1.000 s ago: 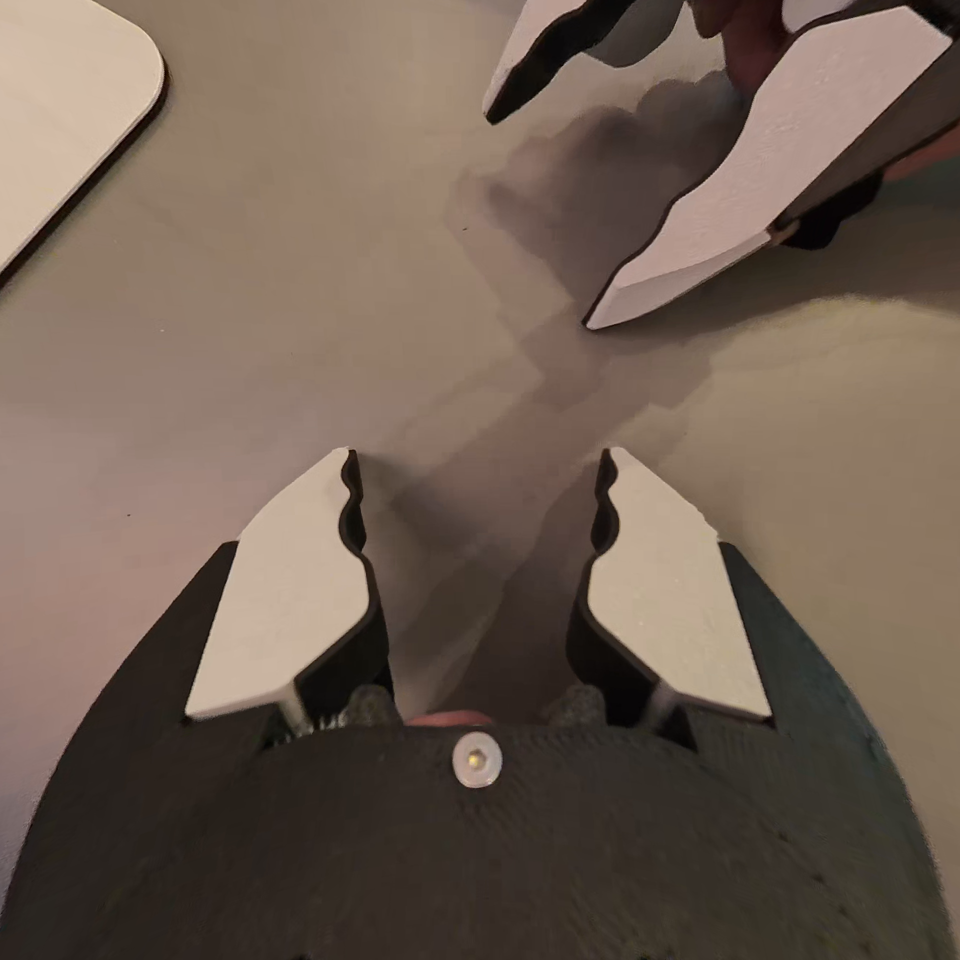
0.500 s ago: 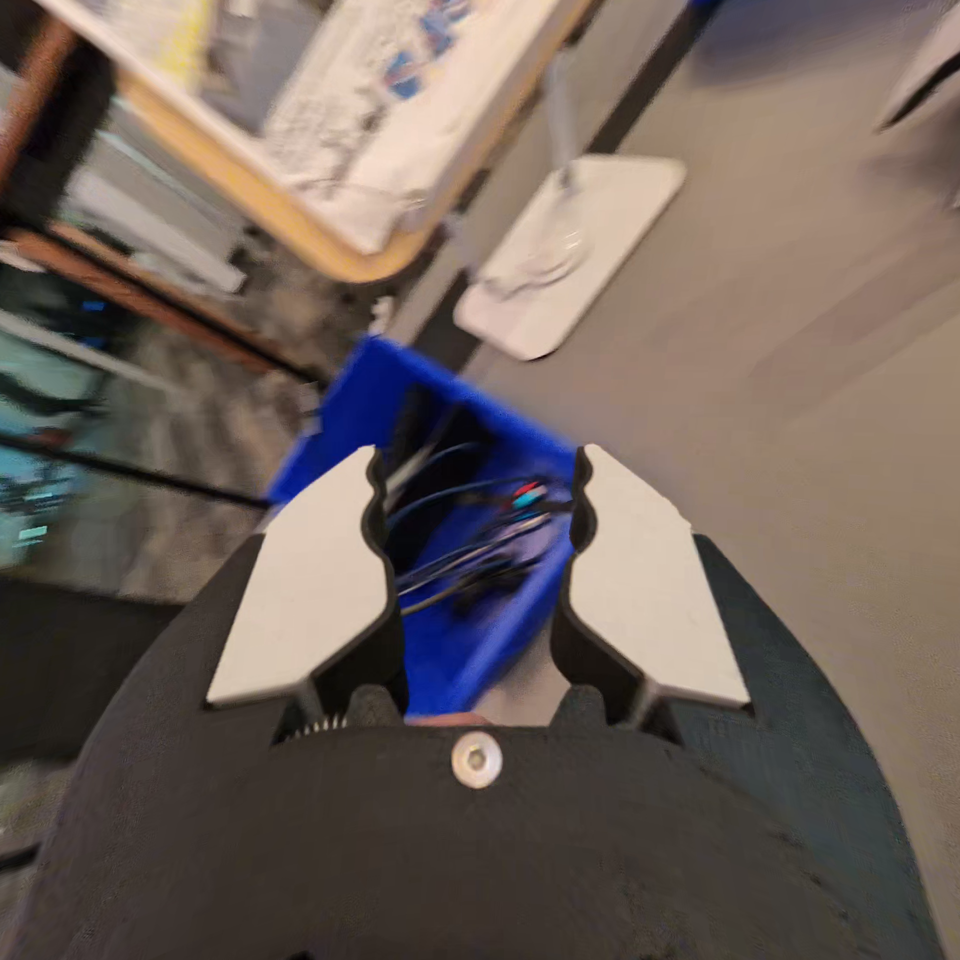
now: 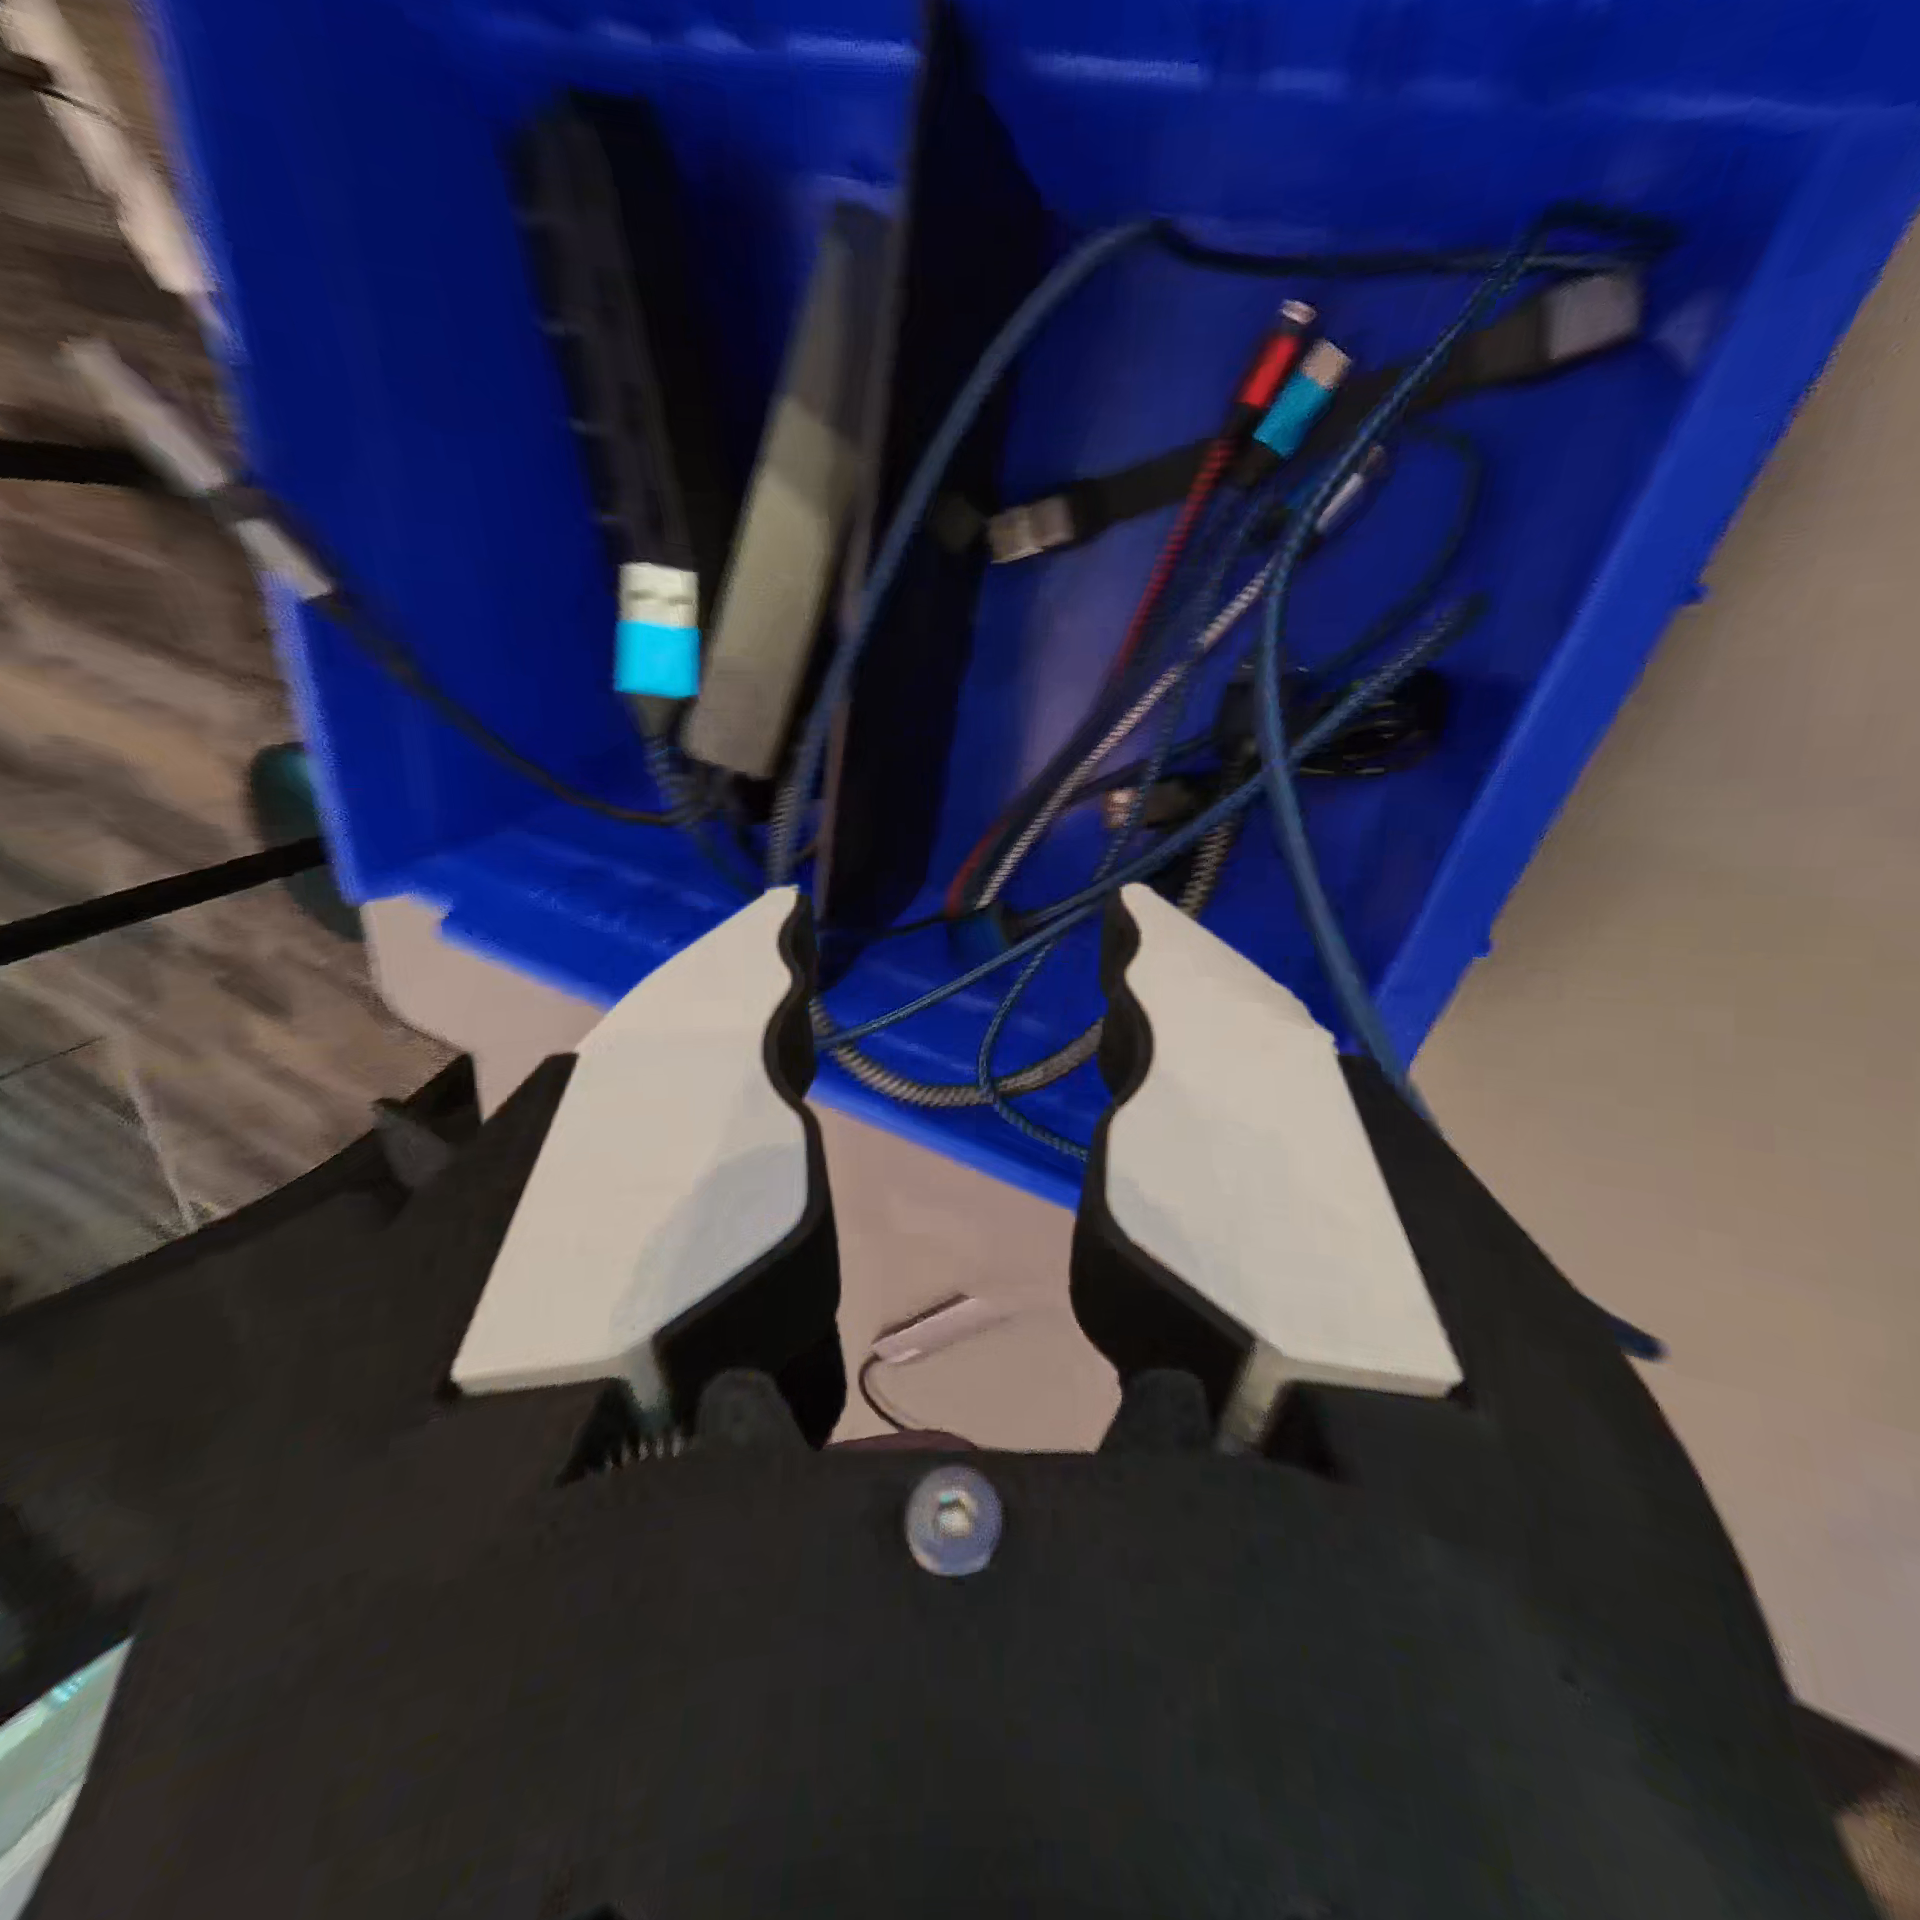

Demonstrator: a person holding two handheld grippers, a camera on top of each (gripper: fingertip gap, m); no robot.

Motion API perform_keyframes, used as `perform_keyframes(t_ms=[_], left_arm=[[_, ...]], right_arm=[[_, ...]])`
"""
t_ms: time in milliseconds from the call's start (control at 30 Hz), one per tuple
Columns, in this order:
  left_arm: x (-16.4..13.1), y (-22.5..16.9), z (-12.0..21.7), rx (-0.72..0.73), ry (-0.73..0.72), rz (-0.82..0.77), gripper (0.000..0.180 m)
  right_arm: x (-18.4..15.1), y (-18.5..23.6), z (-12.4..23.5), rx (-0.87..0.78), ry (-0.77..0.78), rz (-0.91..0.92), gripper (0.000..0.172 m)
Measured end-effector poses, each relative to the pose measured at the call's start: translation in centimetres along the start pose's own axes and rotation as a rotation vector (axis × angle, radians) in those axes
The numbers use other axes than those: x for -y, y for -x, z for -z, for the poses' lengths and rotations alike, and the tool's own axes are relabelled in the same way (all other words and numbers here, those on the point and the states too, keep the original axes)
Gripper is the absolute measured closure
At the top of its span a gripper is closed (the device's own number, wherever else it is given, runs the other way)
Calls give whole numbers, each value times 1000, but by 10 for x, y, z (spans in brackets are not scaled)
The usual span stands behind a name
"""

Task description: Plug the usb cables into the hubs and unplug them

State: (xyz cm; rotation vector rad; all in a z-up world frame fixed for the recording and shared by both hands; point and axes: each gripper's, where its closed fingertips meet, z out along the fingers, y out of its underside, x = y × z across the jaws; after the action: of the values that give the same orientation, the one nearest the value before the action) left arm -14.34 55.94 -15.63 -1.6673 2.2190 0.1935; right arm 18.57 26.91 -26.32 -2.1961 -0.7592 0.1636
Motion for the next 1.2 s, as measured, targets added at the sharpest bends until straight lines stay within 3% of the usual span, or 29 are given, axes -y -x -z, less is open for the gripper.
perform_keyframes(t_ms=[133, 200, 467, 500, 633, 867, 1033, 1200], left_arm=[[-18, -31, -31, -156, 194, -109, 124], [-20, -38, -41, -195, 221, -114, 121], [-26, -51, -54, -365, 299, -49, 173], [-26, -51, -53, -370, 301, -43, 173], [-23, -46, -42, -361, 288, -12, 164], [-19, -39, -29, -333, 280, -9, 178], [-11, -17, -10, -203, 244, -2, 178], [8, 5, 40, -50, 129, 39, 178]], right_arm=[[0, 1, 0, 11, 0, 1, 101], [0, 1, 0, 14, 1, 1, 101], [0, 2, 0, 17, 1, 2, 102], [0, 2, 0, 18, 1, 2, 102], [0, 2, 0, 18, 1, 1, 102], [0, 1, 0, 19, 1, 0, 101], [0, 1, 0, 19, 1, 0, 101], [0, 1, 0, 18, 1, -1, 101]])
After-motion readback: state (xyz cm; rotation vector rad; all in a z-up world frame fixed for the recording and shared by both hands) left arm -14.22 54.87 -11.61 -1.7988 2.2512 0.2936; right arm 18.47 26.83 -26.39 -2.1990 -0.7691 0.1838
